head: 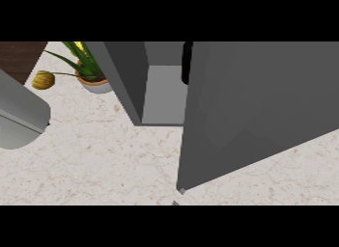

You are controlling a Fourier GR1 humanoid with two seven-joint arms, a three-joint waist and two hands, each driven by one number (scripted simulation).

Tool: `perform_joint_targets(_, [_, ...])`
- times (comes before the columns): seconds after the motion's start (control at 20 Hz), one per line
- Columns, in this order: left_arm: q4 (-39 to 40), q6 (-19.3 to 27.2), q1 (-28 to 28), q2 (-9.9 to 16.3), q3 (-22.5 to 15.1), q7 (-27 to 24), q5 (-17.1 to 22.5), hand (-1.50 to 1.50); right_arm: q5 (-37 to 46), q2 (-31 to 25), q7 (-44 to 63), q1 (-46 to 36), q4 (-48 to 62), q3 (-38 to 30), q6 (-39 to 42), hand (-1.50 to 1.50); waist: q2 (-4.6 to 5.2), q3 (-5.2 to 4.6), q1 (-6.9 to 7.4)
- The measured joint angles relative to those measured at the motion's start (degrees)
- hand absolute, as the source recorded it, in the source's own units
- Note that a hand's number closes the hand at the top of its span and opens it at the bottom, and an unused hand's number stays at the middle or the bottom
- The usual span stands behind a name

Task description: Pick up the wine, place it into the cabinet and close the cabinet

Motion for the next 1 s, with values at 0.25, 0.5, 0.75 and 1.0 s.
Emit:
perform_joint_targets(0.25, [-0.2,0.67,-2.2,-0.91,-0.31,1.6,0.27,-1.5,-3.05,-2.32,0.96,-6.77,1.44,0.97,-4.49,1.5,0.22,-0.01,0.61])
perform_joint_targets(0.5, [0.94,0.55,-4.53,-1.41,-0.29,2.95,0.49,-1.5,-8.68,0.68,0.97,-15.84,7.42,-3.12,-7.54,1.5,0.53,0.01,1.34])
perform_joint_targets(0.75, [2.04,1.09,-5.75,-3.24,-1.65,2.98,-1.01,-1.5,-14.06,6.8,-1.32,-30.45,21.22,-8.61,-10.98,1.5,0.59,0.03,1.73])
perform_joint_targets(1.0, [2.58,0.7,-5.88,-4.26,-1.2,3.59,-1.47,-1.5,-19.42,8.66,-5.95,-42.27,35.48,-14.2,-11.89,1.5,0.55,0.09,1.67])
